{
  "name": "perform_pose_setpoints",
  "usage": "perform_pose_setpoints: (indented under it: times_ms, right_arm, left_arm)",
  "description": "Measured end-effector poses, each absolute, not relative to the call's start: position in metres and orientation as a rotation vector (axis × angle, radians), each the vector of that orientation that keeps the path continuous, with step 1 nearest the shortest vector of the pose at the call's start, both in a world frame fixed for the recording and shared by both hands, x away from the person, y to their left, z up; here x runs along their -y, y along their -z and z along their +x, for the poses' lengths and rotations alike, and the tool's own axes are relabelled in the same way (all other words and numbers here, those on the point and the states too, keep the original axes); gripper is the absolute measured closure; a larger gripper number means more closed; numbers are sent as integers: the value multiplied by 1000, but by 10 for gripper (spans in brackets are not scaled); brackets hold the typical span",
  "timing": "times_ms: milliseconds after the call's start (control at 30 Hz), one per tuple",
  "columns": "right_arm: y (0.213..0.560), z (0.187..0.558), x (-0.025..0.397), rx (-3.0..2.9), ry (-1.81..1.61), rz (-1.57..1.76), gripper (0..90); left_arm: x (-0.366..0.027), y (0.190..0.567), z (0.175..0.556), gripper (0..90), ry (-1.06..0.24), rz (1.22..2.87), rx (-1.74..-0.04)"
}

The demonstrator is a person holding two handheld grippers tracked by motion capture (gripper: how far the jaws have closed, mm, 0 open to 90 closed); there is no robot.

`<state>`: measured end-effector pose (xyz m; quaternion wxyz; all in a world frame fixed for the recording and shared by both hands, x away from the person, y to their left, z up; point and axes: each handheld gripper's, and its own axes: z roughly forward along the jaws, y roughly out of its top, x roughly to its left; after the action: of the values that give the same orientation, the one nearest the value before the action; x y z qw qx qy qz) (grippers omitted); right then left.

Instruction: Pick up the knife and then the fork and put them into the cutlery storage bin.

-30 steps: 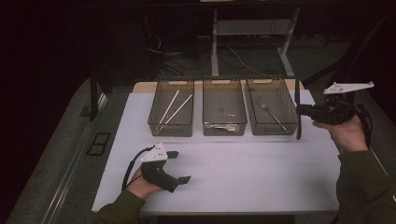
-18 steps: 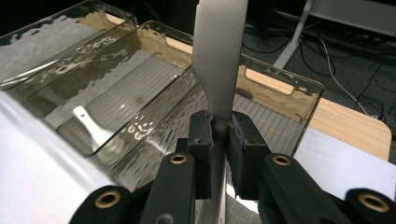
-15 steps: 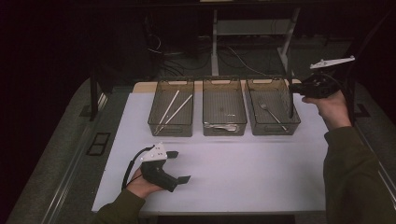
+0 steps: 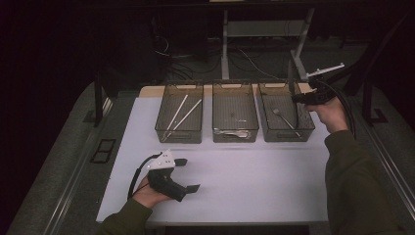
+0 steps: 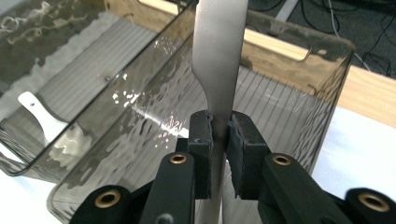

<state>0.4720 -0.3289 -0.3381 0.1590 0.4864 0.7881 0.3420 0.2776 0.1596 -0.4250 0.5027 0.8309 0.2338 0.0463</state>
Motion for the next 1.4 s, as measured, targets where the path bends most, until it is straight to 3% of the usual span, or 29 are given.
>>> perform_pose_setpoints:
  times_ms: [533, 633, 1000, 1400]
  right_arm:
    - [382, 485, 318, -2328, -848, 1489, 785]
    - [386, 484, 318, -2293, -896, 1498, 681]
    - [375, 469, 322, -2253, -1067, 1445, 452]
    - [368, 429, 321, -2232, -1239, 1312, 334]
  left_arm:
    - [-159, 425, 278, 0, -111, 2009, -563]
    - [-160, 425, 277, 0, -113, 2010, -562]
    - [-159, 425, 279, 0, -116, 2011, -566]
    - [-162, 424, 281, 0, -128, 2020, -568]
